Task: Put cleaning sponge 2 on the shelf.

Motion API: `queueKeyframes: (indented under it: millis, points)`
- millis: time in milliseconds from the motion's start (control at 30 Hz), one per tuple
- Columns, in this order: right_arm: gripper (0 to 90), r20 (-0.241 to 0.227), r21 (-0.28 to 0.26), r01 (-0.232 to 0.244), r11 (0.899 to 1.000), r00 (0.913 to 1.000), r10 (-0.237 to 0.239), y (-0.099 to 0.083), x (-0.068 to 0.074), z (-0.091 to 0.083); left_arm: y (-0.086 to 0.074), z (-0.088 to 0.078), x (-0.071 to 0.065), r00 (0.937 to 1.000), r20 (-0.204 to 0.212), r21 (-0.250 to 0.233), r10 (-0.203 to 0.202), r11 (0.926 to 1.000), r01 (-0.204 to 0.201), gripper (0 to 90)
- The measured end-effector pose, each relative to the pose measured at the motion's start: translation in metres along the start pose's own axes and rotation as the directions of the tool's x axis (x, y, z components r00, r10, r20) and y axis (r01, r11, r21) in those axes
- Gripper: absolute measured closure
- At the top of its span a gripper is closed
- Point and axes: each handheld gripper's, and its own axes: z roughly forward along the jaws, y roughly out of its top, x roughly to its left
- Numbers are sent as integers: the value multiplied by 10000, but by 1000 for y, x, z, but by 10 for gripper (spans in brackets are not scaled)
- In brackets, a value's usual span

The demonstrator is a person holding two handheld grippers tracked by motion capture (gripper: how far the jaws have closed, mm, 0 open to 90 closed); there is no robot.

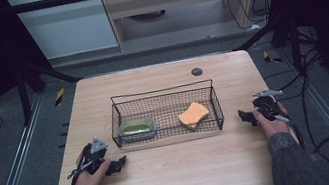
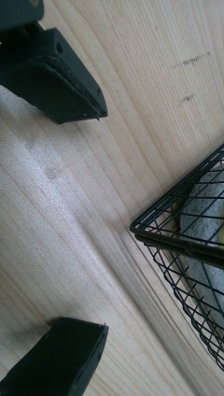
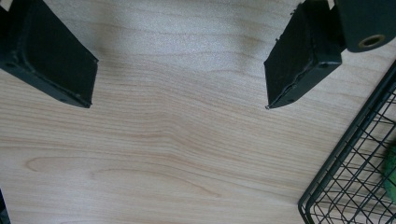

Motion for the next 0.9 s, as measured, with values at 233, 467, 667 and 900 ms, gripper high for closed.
queueKeyframes:
  millis: [233, 467, 667, 900]
  points:
    - [84, 56, 91, 7, 10000, 10000, -8, -2, 0, 4, 0, 0, 0, 10000, -3, 1, 2, 10000, -2, 0]
    - [68, 132, 117, -38, 9999, 9999, 36, -4, 4, 8, 0, 0, 0, 10000, 2, 0, 1, 10000, -1, 0]
    - [39, 466, 85, 86, 9999, 9989, -90, -5, 10, 12, 0, 0, 0, 10000, -4, 1, 3, 10000, -3, 0]
    - [16, 621, 132, -110, 9999, 9980, 102, -5, 12, 12, 0, 0, 0, 10000, -4, 0, 2, 10000, -2, 0]
